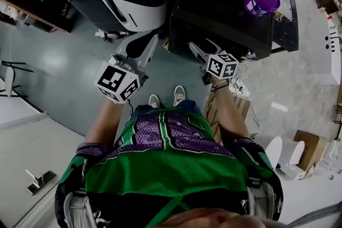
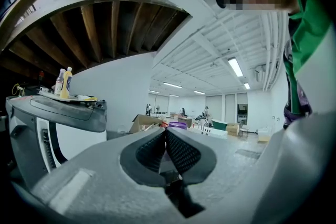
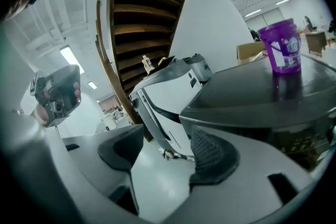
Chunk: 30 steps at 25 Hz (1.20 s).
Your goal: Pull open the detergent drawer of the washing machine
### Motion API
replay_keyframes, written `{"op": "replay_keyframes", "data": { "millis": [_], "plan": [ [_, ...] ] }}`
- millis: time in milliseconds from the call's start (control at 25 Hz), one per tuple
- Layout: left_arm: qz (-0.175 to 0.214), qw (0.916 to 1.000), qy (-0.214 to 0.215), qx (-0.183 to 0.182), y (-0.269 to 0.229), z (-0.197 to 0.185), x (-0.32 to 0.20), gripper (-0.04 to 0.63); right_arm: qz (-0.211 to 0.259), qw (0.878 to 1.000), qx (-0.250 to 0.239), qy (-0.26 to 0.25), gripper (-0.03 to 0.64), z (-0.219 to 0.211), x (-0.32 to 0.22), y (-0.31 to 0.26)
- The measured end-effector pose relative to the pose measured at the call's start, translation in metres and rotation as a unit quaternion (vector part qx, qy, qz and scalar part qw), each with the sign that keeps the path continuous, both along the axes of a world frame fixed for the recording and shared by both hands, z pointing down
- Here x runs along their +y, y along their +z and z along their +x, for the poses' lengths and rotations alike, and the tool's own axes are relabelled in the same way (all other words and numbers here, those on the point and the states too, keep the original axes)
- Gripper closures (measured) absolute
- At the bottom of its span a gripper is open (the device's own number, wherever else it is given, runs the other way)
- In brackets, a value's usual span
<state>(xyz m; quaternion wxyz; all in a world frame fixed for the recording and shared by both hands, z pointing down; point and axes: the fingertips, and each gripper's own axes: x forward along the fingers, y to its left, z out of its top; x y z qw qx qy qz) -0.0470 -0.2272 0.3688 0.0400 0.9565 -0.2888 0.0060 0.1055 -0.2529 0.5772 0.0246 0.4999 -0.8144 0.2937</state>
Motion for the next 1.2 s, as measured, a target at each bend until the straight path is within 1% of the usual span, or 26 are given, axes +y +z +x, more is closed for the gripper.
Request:
{"op": "replay_keyframes", "data": {
  "millis": [160, 280, 440, 520, 680, 880, 1040, 1200],
  "plan": [
    [-0.009, 0.9999, -0.014, -0.003, 0.006, 0.008, -0.005, 0.578, -0.018, 0.999, -0.043, -0.005, 0.350, -0.004, -0.017, 0.030],
    [-0.008, 0.9996, -0.024, -0.016, 0.012, 0.013, -0.010, 0.578, -0.027, 0.997, -0.069, 0.001, 0.350, -0.004, -0.034, 0.051],
    [-0.009, 0.9989, -0.035, -0.029, 0.020, 0.020, -0.017, 0.578, -0.023, 0.997, -0.068, 0.011, 0.351, -0.002, -0.053, 0.081],
    [-0.014, 0.9986, -0.043, -0.029, 0.024, 0.022, -0.022, 0.578, -0.036, 0.996, -0.083, 0.016, 0.351, -0.002, -0.060, 0.099],
    [-0.022, 0.9978, -0.054, -0.032, 0.029, 0.026, -0.027, 0.578, -0.063, 0.989, -0.130, 0.038, 0.350, 0.002, -0.071, 0.132],
    [-0.035, 0.9966, -0.061, -0.042, 0.038, 0.030, -0.027, 0.578, -0.076, 0.977, -0.181, 0.082, 0.351, 0.017, -0.083, 0.161],
    [-0.046, 0.9953, -0.069, -0.051, 0.047, 0.028, -0.029, 0.578, -0.077, 0.966, -0.222, 0.104, 0.350, 0.026, -0.092, 0.174],
    [-0.049, 0.9944, -0.074, -0.058, 0.052, 0.028, -0.031, 0.578, -0.064, 0.963, -0.240, 0.101, 0.350, 0.031, -0.103, 0.177]
  ]
}}
